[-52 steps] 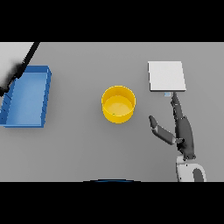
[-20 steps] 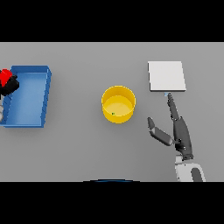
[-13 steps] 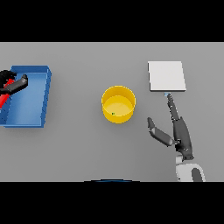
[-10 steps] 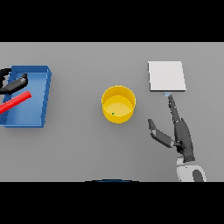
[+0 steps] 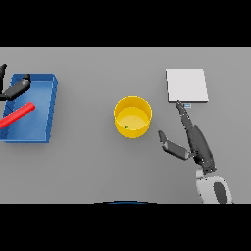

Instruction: Pick up the red beaker and tilt it to pour out 1 green nut into yellow bowl. Pick up the yellow bowl and place it on the metallic measuring scale.

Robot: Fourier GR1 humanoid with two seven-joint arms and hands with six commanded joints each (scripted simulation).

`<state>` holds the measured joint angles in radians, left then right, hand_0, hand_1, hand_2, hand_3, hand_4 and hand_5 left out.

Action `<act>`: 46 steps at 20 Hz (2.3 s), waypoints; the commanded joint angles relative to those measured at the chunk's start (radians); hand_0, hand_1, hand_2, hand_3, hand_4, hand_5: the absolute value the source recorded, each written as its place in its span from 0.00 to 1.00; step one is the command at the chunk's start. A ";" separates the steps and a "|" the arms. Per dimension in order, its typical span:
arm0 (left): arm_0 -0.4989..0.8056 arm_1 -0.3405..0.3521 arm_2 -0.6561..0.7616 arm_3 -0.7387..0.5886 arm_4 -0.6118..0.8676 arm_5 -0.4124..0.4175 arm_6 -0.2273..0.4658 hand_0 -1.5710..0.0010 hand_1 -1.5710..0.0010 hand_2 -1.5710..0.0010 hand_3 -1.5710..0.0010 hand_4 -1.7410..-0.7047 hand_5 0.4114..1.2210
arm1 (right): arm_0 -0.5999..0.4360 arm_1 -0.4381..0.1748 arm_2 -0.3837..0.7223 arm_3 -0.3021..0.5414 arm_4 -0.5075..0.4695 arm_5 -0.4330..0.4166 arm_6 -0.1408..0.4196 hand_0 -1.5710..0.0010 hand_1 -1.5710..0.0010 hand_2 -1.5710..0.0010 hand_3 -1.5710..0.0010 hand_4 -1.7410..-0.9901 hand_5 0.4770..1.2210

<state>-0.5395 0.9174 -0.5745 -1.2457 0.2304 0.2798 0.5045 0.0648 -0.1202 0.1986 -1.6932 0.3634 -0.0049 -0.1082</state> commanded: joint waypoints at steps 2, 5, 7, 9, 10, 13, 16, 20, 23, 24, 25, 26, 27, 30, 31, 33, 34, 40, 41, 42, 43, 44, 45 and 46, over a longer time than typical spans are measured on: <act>0.001 -0.012 -0.004 0.007 0.006 -0.003 0.003 0.99 0.99 0.99 0.99 0.93 0.36 | -0.050 -0.040 0.022 0.007 0.037 0.037 0.017 1.00 1.00 1.00 1.00 0.69 0.31; -0.003 -0.018 -0.001 0.014 0.009 -0.004 -0.004 0.99 1.00 1.00 1.00 0.92 0.37 | -0.137 -0.115 0.057 0.034 0.107 0.103 0.067 1.00 1.00 1.00 1.00 0.63 0.29; -0.003 -0.016 -0.004 0.006 0.009 -0.006 -0.004 1.00 1.00 1.00 1.00 0.91 0.37 | -0.208 -0.167 0.096 0.044 0.181 0.140 0.089 1.00 1.00 1.00 1.00 0.61 0.27; -0.003 -0.016 -0.004 0.019 0.006 -0.007 -0.007 1.00 1.00 1.00 1.00 0.91 0.37 | -0.260 -0.215 0.147 0.064 0.250 0.181 0.062 1.00 1.00 1.00 1.00 0.62 0.26; -0.008 -0.016 -0.002 0.017 0.008 -0.008 -0.007 1.00 1.00 1.00 1.00 0.91 0.37 | -0.306 -0.221 0.177 0.089 0.286 0.202 0.075 1.00 1.00 1.00 1.00 0.62 0.26; -0.008 -0.017 -0.010 0.004 0.006 -0.008 0.002 1.00 1.00 1.00 1.00 0.91 0.38 | -0.394 -0.249 0.225 0.127 0.329 0.260 0.050 1.00 1.00 1.00 1.00 0.63 0.25; -0.004 -0.018 -0.018 -0.003 0.000 -0.004 0.005 1.00 1.00 1.00 1.00 0.91 0.38 | -0.447 -0.242 0.264 0.186 0.348 0.298 0.033 1.00 1.00 1.00 1.00 0.62 0.24; 0.001 -0.007 -0.011 -0.001 0.004 -0.008 -0.007 1.00 1.00 1.00 1.00 0.91 0.38 | -0.537 -0.253 0.307 0.270 0.368 0.358 -0.014 1.00 1.00 1.00 1.00 0.63 0.28; -0.008 -0.006 -0.012 -0.004 0.004 -0.009 0.009 1.00 1.00 1.00 1.00 0.91 0.38 | -0.584 -0.233 0.339 0.340 0.379 0.381 -0.041 1.00 1.00 1.00 1.00 0.65 0.28; -0.010 -0.009 -0.015 -0.007 0.004 -0.010 0.014 1.00 1.00 1.00 1.00 0.91 0.38 | -0.594 -0.220 0.353 0.359 0.384 0.389 -0.043 1.00 1.00 1.00 1.00 0.66 0.28; -0.008 -0.016 -0.017 0.004 0.001 -0.009 -0.001 1.00 1.00 1.00 1.00 0.91 0.39 | -0.605 -0.222 0.357 0.380 0.387 0.397 -0.048 1.00 1.00 1.00 1.00 0.66 0.28; -0.007 -0.013 -0.015 0.005 0.001 -0.012 -0.007 1.00 1.00 1.00 1.00 0.91 0.39 | -0.609 -0.222 0.366 0.383 0.388 0.403 -0.064 1.00 1.00 1.00 1.00 0.66 0.28; -0.017 -0.019 -0.017 0.013 -0.001 -0.017 -0.002 1.00 1.00 1.00 1.00 0.91 0.40 | -0.625 -0.218 0.369 0.396 0.389 0.412 -0.058 1.00 1.00 1.00 1.00 0.65 0.27; -0.017 -0.005 -0.012 0.005 0.000 -0.018 -0.006 1.00 1.00 1.00 1.00 0.91 0.40 | -0.656 -0.204 0.395 0.448 0.406 0.441 -0.046 1.00 1.00 1.00 1.00 0.61 0.26; -0.018 -0.005 -0.009 0.004 0.003 -0.016 -0.004 1.00 1.00 1.00 1.00 0.91 0.40 | -0.661 -0.205 0.400 0.455 0.408 0.451 -0.043 1.00 1.00 1.00 1.00 0.60 0.26; -0.019 -0.008 -0.011 0.016 0.002 -0.022 -0.002 1.00 1.00 1.00 1.00 0.91 0.40 | -0.672 -0.197 0.410 0.481 0.414 0.464 -0.034 1.00 1.00 1.00 1.00 0.59 0.26; -0.016 -0.005 -0.006 0.016 0.008 -0.025 -0.010 1.00 1.00 1.00 1.00 0.91 0.40 | -0.674 -0.201 0.418 0.484 0.422 0.462 -0.045 1.00 1.00 1.00 1.00 0.58 0.26; -0.033 -0.015 -0.008 0.038 0.000 -0.031 -0.020 1.00 1.00 1.00 1.00 0.92 0.39 | -0.704 -0.178 0.449 0.520 0.440 0.496 -0.018 1.00 0.99 0.98 0.97 0.56 0.37; -0.035 -0.017 -0.008 0.043 0.000 -0.031 -0.020 1.00 1.00 1.00 1.00 0.92 0.39 | -0.711 -0.174 0.455 0.528 0.451 0.493 -0.005 0.99 0.97 0.96 0.94 0.54 0.41; -0.025 -0.015 -0.004 0.041 0.005 -0.029 -0.027 1.00 1.00 1.00 1.00 0.92 0.39 | -0.719 -0.158 0.467 0.538 0.463 0.490 0.008 0.94 0.93 0.91 0.90 0.50 0.46; -0.022 -0.008 -0.003 0.036 0.004 -0.027 -0.024 1.00 1.00 1.00 1.00 0.91 0.38 | -0.719 -0.179 0.470 0.542 0.465 0.491 -0.022 0.84 0.85 0.85 0.84 0.47 0.57; -0.021 -0.005 0.000 0.032 0.008 -0.031 -0.028 1.00 1.00 1.00 1.00 0.91 0.38 | -0.723 -0.178 0.470 0.537 0.463 0.502 -0.016 0.68 0.72 0.75 0.77 0.42 0.66; -0.016 -0.003 0.000 0.025 0.009 -0.029 -0.032 1.00 1.00 1.00 1.00 0.91 0.39 | -0.710 -0.193 0.470 0.524 0.458 0.513 -0.022 0.54 0.58 0.60 0.70 0.34 0.72; -0.020 -0.008 -0.002 0.019 0.009 -0.022 -0.020 1.00 1.00 1.00 1.00 0.91 0.39 | -0.711 -0.193 0.473 0.519 0.451 0.532 -0.017 0.43 0.46 0.48 0.62 0.28 0.78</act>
<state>-0.5596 0.9089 -0.5768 -1.2271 0.2392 0.2573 0.4835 -0.6471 -0.3136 0.6716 -1.1745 0.8136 0.5265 -0.1258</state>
